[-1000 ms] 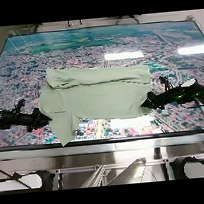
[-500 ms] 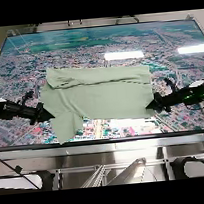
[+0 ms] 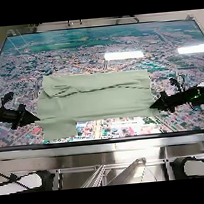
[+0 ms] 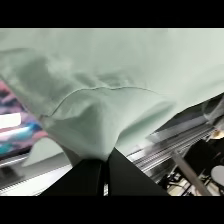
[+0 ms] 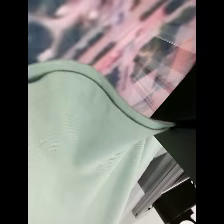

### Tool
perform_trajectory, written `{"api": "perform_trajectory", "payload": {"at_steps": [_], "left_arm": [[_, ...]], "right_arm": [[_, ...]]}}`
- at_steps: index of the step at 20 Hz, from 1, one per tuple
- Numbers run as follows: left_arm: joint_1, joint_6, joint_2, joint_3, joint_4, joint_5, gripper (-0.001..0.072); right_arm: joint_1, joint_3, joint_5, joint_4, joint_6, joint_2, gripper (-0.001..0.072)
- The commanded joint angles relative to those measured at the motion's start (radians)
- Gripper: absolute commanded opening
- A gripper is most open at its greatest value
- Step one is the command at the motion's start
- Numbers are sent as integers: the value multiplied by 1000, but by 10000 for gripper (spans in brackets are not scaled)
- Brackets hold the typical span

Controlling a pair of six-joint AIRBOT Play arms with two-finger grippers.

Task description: Fold the shirts.

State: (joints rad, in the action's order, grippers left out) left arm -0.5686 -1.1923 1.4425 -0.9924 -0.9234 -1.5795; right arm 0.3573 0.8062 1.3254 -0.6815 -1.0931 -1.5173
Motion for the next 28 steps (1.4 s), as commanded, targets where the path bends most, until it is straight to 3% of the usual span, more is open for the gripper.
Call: {"api": "perform_trajectory", "payload": {"at_steps": [1,6,12,21,25,26,27,28], "left_arm": [[3,35,-23,-34,195,-18,21],[136,23,72,-292,254,2,21],[206,-87,353,-670,207,37,20],[294,-99,754,-1061,210,53,18],[315,-98,786,-1053,236,153,23],[309,-98,785,-1048,270,157,151],[296,-98,780,-1048,332,152,390],[279,-98,770,-1049,403,150,625]], "right_arm": [[3,8,14,97,34,9,17],[-5,96,-69,261,58,8,17],[-49,238,-358,301,61,-28,17],[-126,350,-494,305,168,-244,17],[-143,350,-504,293,208,-254,43],[-137,350,-489,289,208,-245,164],[-127,351,-463,285,208,-232,260],[-113,357,-431,271,207,-216,270]]}}
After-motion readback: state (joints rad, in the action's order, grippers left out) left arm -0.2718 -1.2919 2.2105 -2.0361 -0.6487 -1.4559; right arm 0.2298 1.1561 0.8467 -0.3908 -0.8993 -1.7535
